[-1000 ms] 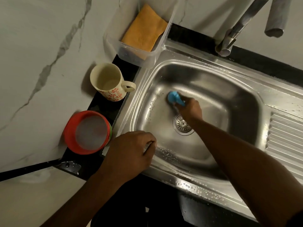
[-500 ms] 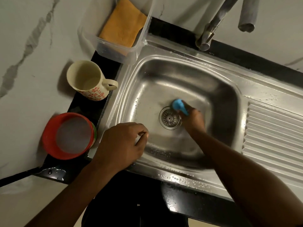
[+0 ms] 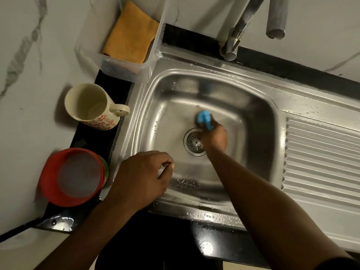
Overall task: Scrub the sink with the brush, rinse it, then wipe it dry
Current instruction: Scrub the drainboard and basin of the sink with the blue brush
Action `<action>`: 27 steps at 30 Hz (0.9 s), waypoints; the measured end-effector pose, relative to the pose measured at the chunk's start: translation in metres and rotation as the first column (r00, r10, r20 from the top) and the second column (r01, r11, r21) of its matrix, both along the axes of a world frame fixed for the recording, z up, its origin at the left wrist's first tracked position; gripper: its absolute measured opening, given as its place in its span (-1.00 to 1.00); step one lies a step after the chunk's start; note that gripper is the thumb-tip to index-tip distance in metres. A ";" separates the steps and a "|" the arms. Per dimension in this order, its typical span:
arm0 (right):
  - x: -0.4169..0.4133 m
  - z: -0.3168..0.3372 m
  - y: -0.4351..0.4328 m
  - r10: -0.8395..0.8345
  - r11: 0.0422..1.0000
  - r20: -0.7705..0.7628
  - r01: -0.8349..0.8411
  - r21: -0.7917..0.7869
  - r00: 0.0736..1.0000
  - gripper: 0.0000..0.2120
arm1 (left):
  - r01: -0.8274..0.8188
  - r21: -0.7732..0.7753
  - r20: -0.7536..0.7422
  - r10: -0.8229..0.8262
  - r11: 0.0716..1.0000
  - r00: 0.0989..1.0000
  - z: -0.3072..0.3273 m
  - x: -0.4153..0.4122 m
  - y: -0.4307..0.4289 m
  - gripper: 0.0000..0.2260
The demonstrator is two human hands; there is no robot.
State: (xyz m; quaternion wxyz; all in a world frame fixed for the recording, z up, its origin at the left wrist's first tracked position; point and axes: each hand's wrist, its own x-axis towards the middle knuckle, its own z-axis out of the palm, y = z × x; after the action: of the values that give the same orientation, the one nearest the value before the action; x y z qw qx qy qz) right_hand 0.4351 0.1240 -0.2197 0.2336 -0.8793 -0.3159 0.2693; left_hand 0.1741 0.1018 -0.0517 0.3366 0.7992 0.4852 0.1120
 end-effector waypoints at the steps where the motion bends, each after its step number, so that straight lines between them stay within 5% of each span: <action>1: 0.018 -0.001 -0.010 -0.137 0.990 -0.036 0.139 0.034 0.990 -0.50 | 0.006 -0.002 0.003 -0.006 1.000 1.000 0.000 0.000 0.001 -0.94; 6: 0.058 0.021 -0.010 -0.429 0.903 -0.036 0.427 -0.038 0.903 -0.55 | 0.020 -0.003 0.003 -0.020 1.000 1.000 0.000 -0.002 0.002 -0.93; 10: 0.046 0.041 0.000 -0.087 0.993 -0.014 0.086 -0.086 0.996 -0.61 | 0.032 -0.022 0.019 -0.031 0.999 0.999 -0.003 -0.001 0.002 -0.88; 14: 0.049 0.061 -0.040 0.123 0.955 0.008 -0.116 -0.272 0.992 -0.54 | 0.048 -0.032 0.016 -0.047 0.998 0.999 -0.006 0.001 0.000 -0.88; 17: 0.040 0.067 -0.075 0.284 0.867 -0.017 -0.264 -0.422 0.959 -0.50 | 0.046 -0.006 0.028 -0.046 0.999 0.999 -0.002 0.006 -0.001 -0.95; 23: -0.029 0.049 -0.084 0.494 0.698 -0.244 -0.548 -0.460 0.834 -0.49 | 0.091 0.015 0.040 -0.092 0.996 0.995 0.004 0.017 -0.001 -0.93; 27: -0.027 0.051 -0.089 0.664 0.550 -0.169 -0.629 -0.549 0.728 -0.46 | 0.110 0.015 0.048 -0.110 0.994 0.993 0.006 0.018 0.000 -0.90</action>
State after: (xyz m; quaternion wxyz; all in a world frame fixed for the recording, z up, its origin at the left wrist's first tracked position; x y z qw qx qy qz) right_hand 0.4080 0.0353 -0.1690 -0.1660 -0.7355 -0.5271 0.3921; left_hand 0.1917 0.1022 -0.0457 0.3491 0.8238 0.4315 0.1157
